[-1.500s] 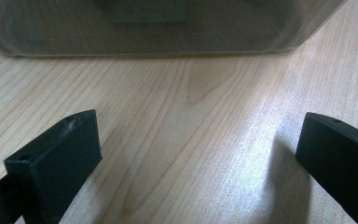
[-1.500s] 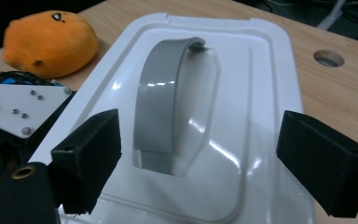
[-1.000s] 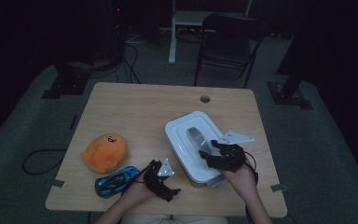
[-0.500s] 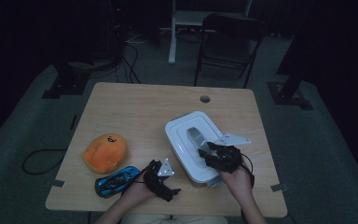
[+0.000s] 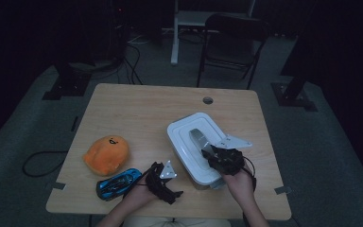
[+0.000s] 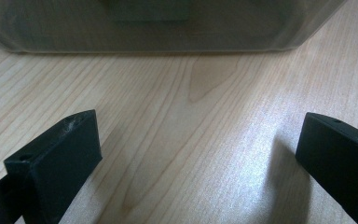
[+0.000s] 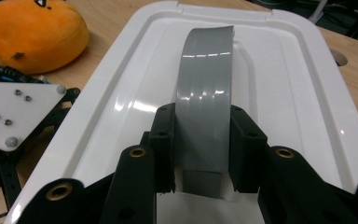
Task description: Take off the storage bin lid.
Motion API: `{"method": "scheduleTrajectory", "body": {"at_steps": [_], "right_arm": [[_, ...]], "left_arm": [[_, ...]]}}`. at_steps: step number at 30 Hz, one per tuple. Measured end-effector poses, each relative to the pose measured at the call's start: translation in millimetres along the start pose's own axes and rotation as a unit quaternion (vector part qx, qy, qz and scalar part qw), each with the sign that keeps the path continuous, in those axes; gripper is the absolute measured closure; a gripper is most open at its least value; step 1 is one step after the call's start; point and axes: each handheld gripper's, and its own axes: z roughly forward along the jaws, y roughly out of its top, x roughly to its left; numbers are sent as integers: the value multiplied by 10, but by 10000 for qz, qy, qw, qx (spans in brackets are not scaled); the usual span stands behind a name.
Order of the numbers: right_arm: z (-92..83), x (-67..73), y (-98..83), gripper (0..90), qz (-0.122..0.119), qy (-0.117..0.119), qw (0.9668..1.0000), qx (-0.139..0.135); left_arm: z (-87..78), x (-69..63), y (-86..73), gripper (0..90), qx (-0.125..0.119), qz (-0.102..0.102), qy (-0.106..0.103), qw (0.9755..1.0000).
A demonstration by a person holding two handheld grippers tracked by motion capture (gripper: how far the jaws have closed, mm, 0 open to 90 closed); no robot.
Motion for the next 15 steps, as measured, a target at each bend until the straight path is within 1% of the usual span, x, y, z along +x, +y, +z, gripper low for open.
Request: {"method": "scheduleTrajectory", "body": {"at_steps": [2,9,15], "right_arm": [[-20,0,20,670,37,28,10000,-60],[-126,20,136,671,-73,9,9997,-245],[-205,-34,240,671,-53,-42,9992,-395]], "left_arm": [[0,0,0,5,0,-2,-1,10000],[0,0,0,5,1,-5,-8,10000],[1,0,0,5,-5,-2,0,10000]]}}
